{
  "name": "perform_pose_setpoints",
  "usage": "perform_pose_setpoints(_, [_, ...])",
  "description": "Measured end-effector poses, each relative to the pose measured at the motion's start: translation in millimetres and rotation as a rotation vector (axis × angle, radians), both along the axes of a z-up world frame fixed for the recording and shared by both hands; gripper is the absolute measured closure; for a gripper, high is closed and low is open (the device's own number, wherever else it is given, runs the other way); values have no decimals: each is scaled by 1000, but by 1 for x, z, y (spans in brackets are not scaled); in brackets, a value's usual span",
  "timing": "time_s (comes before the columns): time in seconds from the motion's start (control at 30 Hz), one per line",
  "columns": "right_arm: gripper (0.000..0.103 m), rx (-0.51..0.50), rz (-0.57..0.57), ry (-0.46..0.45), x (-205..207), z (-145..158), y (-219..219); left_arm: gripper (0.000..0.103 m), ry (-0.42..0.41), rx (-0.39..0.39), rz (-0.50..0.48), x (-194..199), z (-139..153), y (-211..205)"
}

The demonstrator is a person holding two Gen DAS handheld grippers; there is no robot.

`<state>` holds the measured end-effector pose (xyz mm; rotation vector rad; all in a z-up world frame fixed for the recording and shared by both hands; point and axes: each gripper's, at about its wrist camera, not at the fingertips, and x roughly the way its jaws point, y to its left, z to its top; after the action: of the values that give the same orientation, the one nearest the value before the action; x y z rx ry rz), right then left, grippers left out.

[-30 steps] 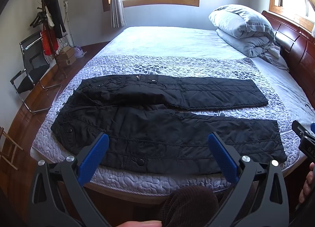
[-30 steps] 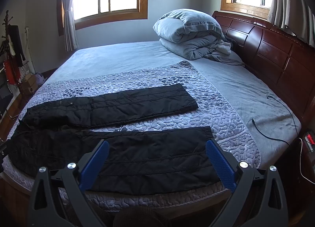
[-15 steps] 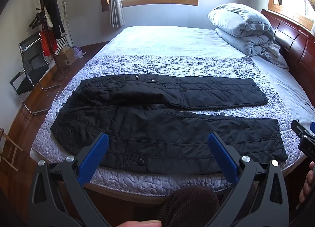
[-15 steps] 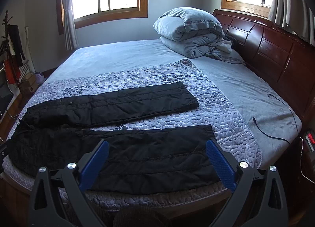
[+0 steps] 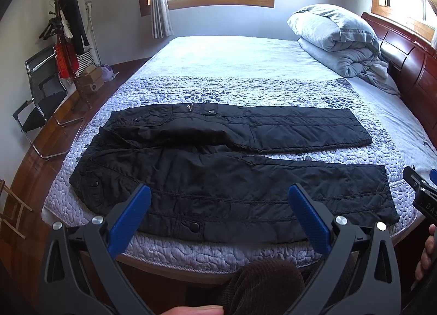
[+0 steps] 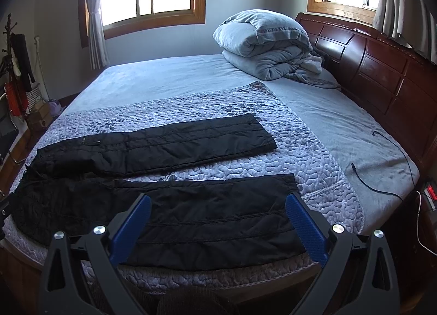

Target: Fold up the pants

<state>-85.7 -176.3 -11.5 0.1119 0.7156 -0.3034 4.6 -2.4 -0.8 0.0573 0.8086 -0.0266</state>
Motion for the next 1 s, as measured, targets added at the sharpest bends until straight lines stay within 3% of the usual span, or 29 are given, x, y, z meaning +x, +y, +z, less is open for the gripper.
perform_pose_setpoints(1.0, [3,16,17,15,14,-8,-6,2,5,10,-10,13,-3,-2])
